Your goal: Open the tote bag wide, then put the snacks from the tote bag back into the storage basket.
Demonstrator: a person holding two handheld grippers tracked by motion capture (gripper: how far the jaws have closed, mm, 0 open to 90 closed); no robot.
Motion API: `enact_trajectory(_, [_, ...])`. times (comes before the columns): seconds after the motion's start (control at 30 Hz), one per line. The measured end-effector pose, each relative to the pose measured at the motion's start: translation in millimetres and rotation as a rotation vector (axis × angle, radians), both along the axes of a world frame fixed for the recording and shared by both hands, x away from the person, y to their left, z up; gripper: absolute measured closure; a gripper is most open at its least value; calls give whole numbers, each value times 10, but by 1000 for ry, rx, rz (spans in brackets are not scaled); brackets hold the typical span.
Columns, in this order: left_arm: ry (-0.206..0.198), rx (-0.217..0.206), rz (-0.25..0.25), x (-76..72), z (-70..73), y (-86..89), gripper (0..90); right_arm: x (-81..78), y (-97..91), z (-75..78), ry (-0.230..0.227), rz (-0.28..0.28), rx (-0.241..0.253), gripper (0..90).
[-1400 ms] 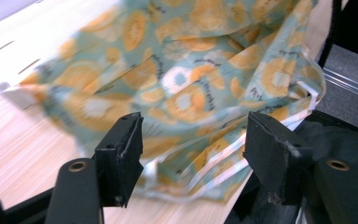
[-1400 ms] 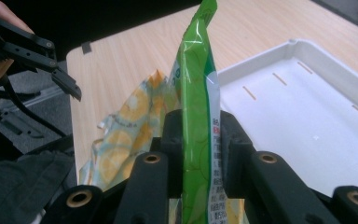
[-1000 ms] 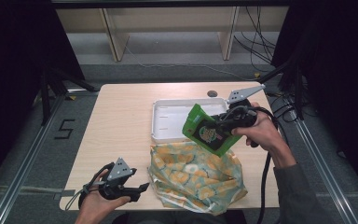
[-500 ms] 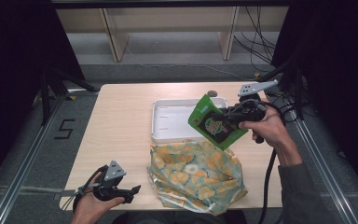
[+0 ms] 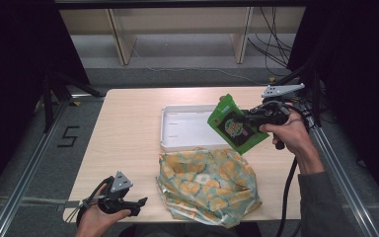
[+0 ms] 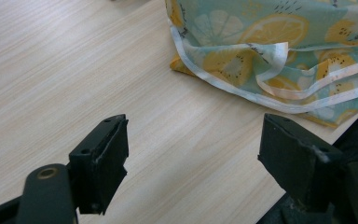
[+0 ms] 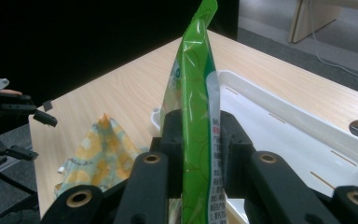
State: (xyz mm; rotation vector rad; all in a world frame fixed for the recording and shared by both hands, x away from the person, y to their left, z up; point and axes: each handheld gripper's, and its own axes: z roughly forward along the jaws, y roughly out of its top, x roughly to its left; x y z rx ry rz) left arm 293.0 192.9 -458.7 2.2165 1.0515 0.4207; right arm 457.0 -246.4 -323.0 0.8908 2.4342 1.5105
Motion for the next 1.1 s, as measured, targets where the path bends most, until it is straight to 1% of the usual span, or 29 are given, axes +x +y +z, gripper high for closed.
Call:
enact_trajectory(0.03, [3,15,-11,4,4,7,234,4,-3,-14,6,-9,15,759])
enact_trajectory(0.07, [4,17,-15,4,4,7,234,18,-23,-22,15,-19,16,759])
enact_trajectory(0.1, [12,4,-6,0,-4,0,234,34,-41,-29,3,-25,6,759])
enact_trajectory(0.13, [10,8,-8,-2,-4,1,234,46,-54,-37,1,-32,8,759])
enact_trajectory(0.17, [-2,10,-8,1,-6,-3,232,48,-55,-48,17,-42,19,759])
enact_trajectory(0.2, [-6,13,-6,2,-7,-3,231,56,-63,-57,19,-51,15,759])
enact_trajectory(0.23, [-1,1,-1,-4,-8,-9,231,65,-72,-64,19,-56,9,759])
enact_trajectory(0.27, [1,20,-18,-1,3,3,229,81,-77,-76,13,-53,13,759])
enact_trajectory(0.3, [-7,14,-10,1,-2,-2,221,93,-85,-84,-2,-62,1,759])
enact_trajectory(0.33, [-6,9,-7,-2,-3,-4,219,92,-84,-91,9,-67,6,759])
enact_trajectory(0.37, [-1,19,-14,0,2,5,218,84,-84,-94,28,-73,11,758])
enact_trajectory(0.4, [-1,-10,7,-5,-13,-13,218,88,-86,-98,33,-78,13,759])
enact_trajectory(0.43, [-3,-7,7,-5,-13,-12,218,93,-92,-99,34,-85,10,759])
enact_trajectory(0.53, [-14,6,12,-1,-13,-16,215,129,-105,-121,18,-95,21,759])
enact_trajectory(0.57, [-14,2,7,-2,-10,-19,215,132,-109,-118,31,-104,24,759])
enact_trajectory(0.6, [-6,18,-13,2,0,-7,215,147,-120,-122,25,-105,24,759])
enact_trajectory(0.63, [-10,10,-6,0,-6,-14,215,161,-124,-132,13,-109,18,759])
enact_trajectory(0.7, [-11,12,-7,-1,-4,-8,215,175,-126,-141,26,-127,26,759])
enact_trajectory(0.73, [-12,12,-6,-4,-6,-6,215,190,-134,-150,14,-133,13,759])
enact_trajectory(0.77, [-13,21,-12,-6,-3,6,214,201,-136,-151,25,-143,13,759])
enact_trajectory(0.8, [-15,25,-14,-6,-3,16,214,231,-138,-171,7,-143,20,758])
enact_trajectory(0.83, [-15,5,5,-14,-11,11,214,259,-143,-184,-22,-153,9,759])
enact_trajectory(0.87, [-21,22,-10,-5,-3,29,213,261,-126,-196,10,-160,29,759])
enact_trajectory(0.9, [-25,11,5,-5,-12,20,212,282,-119,-206,11,-160,30,759])
enact_trajectory(0.93, [-20,6,10,-9,-14,12,211,312,-121,-217,-15,-163,14,759])
enact_trajectory(0.97, [-19,7,3,-7,-12,9,211,315,-98,-228,11,-171,24,759])
enact_trajectory(1.03, [-20,9,-4,-10,-11,-2,211,350,-79,-249,22,-171,12,759])
enact_trajectory(1.07, [-24,18,-14,-8,-8,1,211,374,-63,-274,16,-179,18,759])
enact_trajectory(1.1, [-24,16,-11,-11,-11,-1,211,404,-62,-289,1,-174,1,758])
